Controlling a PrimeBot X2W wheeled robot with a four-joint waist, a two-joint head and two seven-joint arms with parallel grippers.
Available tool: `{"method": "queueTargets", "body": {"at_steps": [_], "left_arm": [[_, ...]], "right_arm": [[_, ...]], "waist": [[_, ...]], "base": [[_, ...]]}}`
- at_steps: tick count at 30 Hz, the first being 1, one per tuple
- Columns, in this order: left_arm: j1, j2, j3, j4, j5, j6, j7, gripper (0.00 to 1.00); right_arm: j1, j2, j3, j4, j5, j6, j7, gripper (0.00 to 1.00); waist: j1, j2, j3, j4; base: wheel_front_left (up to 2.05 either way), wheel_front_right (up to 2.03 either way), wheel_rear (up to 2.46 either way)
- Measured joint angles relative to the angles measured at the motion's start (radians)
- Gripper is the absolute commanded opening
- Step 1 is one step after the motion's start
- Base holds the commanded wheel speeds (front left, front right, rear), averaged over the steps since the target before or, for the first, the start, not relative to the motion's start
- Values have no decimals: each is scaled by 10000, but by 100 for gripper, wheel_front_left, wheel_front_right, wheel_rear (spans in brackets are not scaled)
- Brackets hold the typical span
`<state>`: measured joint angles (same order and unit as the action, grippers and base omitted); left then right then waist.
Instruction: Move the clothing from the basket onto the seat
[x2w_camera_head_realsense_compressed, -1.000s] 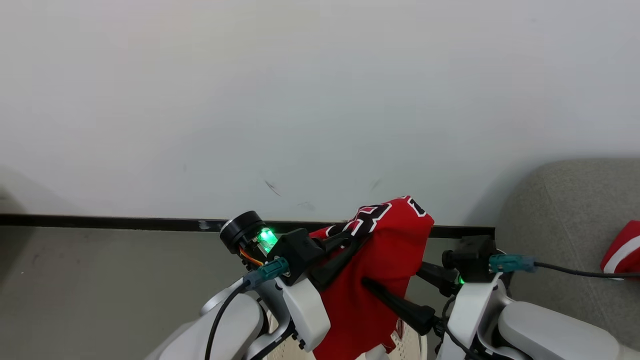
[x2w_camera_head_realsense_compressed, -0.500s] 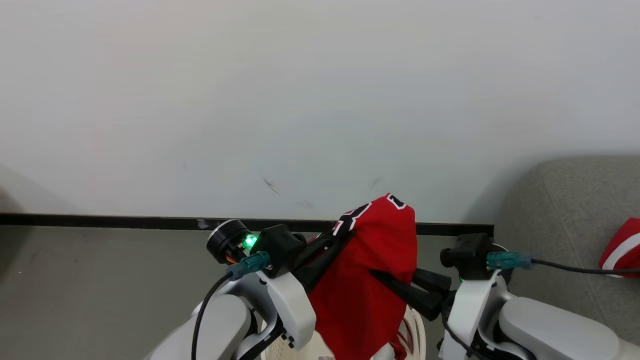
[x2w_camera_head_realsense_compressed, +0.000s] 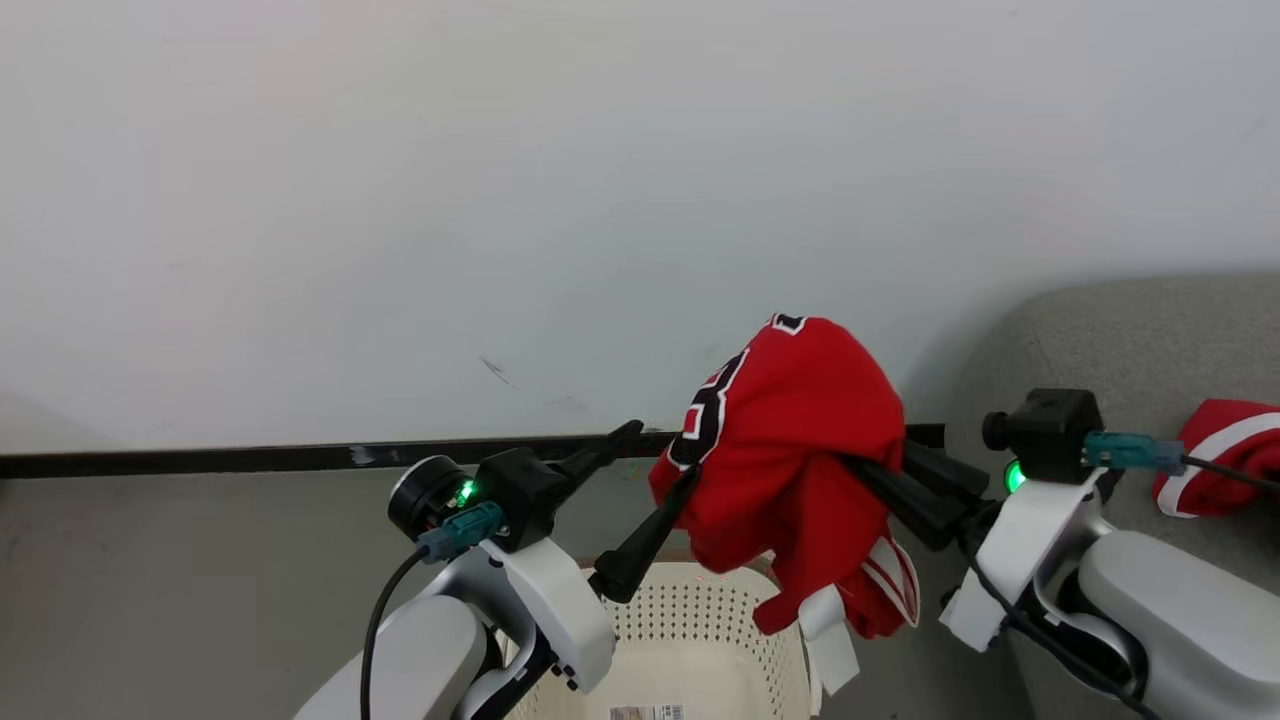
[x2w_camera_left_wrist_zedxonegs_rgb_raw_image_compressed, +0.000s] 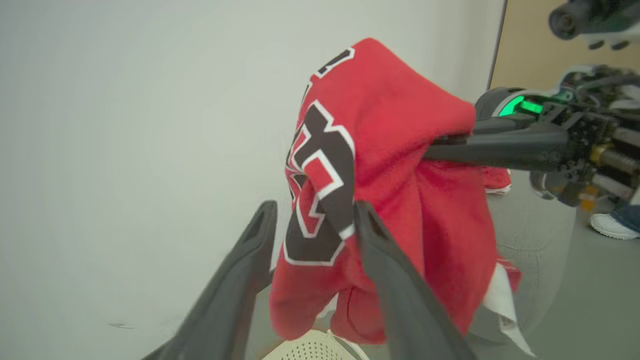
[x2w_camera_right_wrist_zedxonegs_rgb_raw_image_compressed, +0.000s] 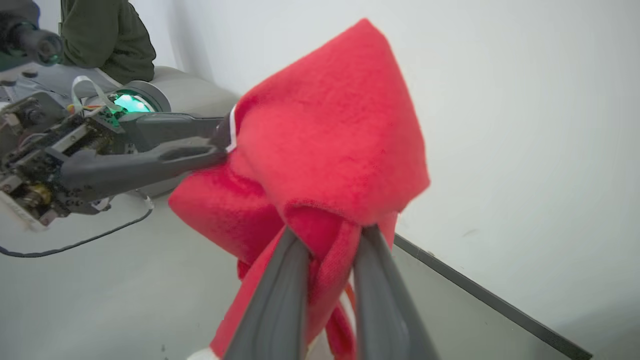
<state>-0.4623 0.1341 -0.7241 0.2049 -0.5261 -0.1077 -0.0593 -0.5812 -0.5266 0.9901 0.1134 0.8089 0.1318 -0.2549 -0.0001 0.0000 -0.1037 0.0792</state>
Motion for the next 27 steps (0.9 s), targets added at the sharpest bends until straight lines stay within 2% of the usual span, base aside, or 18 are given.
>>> {"method": "queueTargets", "body": {"at_steps": [9, 16, 27], "left_arm": [[79, -21, 123, 13, -17, 2, -545, 100], [471, -146, -13, 46, -119, -6, -940, 100], [647, -284, -178, 236, -136, -10, -1323, 100]], "right_arm": [[400, -474, -1540, 27, -138, -2, 0, 0], [1519, -917, -3333, 138, -318, -10, 0, 0], [3353, -999, -5402, 58, -723, -10, 0, 0]], "waist": [[1, 0, 92, -449], [0, 0, 77, -953], [0, 0, -15, -1795]], "base": [[0, 0, 0], [0, 0, 0], [0, 0, 0]]}}
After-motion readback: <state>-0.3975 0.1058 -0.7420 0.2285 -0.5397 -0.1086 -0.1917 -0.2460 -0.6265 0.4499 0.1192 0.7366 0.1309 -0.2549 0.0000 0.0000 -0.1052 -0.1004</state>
